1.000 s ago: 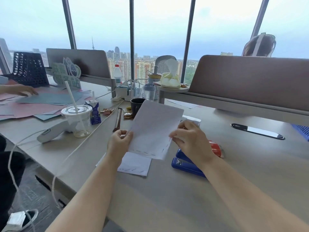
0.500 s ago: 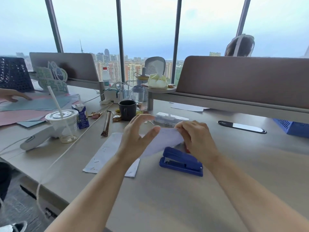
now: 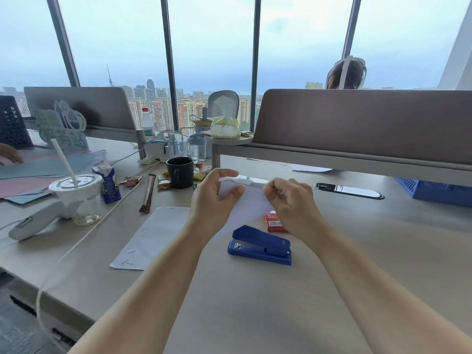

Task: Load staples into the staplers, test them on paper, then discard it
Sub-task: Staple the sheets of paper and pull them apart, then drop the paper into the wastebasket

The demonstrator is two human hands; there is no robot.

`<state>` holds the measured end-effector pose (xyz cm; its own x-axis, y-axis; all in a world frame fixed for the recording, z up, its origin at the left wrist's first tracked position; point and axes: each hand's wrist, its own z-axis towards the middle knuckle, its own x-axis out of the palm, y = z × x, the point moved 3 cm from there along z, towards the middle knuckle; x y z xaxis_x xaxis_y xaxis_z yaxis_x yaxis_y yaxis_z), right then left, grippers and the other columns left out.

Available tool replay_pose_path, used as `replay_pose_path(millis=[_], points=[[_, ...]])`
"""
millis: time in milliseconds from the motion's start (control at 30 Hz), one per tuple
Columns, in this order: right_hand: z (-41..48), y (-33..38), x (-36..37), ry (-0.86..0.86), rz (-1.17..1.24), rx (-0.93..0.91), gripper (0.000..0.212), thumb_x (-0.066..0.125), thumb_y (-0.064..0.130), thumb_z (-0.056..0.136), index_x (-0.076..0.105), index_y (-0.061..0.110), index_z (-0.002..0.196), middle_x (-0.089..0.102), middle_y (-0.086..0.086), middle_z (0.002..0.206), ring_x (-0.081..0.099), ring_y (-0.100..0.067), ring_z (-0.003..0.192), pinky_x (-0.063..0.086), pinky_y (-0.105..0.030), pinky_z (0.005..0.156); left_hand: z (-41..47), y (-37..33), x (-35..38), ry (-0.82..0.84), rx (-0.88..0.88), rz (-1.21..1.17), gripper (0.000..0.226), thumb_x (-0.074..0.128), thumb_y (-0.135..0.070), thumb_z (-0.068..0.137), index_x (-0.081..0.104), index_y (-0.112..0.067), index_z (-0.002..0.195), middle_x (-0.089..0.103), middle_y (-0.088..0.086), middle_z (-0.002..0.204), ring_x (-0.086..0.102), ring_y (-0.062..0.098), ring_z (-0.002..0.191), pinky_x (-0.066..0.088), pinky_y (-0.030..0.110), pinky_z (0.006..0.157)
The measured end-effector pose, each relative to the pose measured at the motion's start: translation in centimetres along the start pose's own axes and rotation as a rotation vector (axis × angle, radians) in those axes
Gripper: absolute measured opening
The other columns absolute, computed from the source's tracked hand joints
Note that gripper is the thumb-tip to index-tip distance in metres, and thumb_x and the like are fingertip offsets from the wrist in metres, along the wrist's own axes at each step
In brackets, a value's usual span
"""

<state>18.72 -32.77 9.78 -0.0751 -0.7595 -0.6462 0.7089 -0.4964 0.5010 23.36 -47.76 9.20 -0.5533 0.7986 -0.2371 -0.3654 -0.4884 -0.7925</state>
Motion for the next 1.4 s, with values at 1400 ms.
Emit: replay_pose_path(millis=[1400], points=[[-25.1, -8.7, -28.7, -0.616, -0.500, 0.407, 0.010, 0.058, 0.018, 0.088, 0.064, 0.010, 0.086, 0.063, 0.002, 0.069, 0.053, -0.015, 0.060, 0.040, -0.025, 0.057, -9.4, -18.3, 26.6, 0.517, 0.293, -0.333, 0.008, 0.065, -0.024, 0.082, 0.061, -0.023, 0.089, 0.063, -0.007, 0.084, 0.057, 0.010, 0.079, 0.044, 0.011, 0.066]])
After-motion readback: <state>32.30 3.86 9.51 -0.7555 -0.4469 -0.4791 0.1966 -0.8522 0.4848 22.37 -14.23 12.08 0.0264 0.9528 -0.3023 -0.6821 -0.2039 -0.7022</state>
